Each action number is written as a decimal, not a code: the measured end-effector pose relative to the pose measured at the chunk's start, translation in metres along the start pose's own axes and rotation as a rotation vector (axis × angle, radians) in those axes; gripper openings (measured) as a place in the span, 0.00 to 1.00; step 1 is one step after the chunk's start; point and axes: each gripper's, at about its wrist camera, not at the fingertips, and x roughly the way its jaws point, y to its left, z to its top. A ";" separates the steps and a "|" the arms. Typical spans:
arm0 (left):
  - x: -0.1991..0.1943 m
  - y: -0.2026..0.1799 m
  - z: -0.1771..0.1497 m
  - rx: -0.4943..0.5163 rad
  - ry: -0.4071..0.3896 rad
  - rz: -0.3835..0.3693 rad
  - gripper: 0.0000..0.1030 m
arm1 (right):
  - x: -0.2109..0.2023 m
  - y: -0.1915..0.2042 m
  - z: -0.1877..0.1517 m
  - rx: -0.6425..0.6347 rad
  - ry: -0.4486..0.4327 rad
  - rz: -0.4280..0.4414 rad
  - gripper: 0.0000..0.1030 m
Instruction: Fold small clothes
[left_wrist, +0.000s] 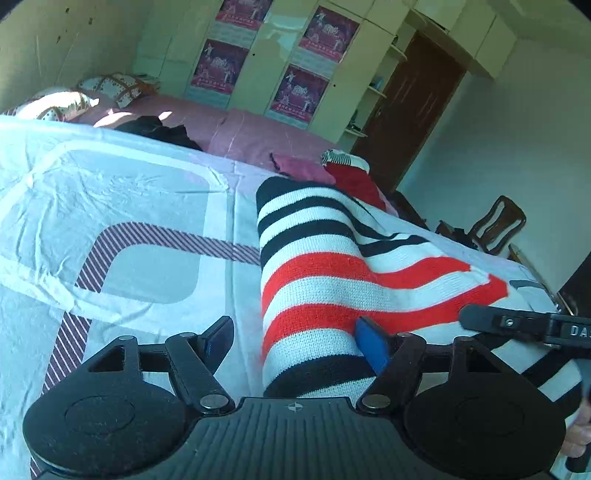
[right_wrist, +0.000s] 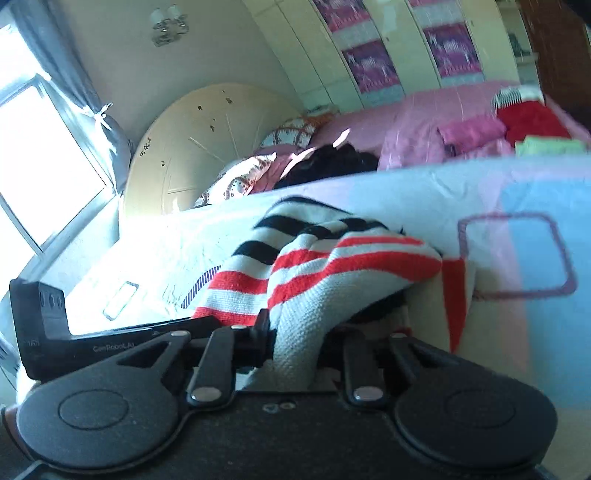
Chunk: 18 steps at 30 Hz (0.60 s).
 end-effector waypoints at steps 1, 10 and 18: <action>0.000 -0.005 0.000 0.020 -0.003 0.005 0.70 | -0.007 0.007 -0.002 -0.037 0.004 -0.036 0.19; 0.013 -0.014 0.001 0.053 0.078 0.043 0.76 | 0.010 -0.041 -0.031 0.202 0.100 -0.078 0.27; -0.001 -0.024 0.002 0.128 0.061 0.071 0.76 | -0.004 -0.041 -0.034 0.200 0.075 -0.134 0.29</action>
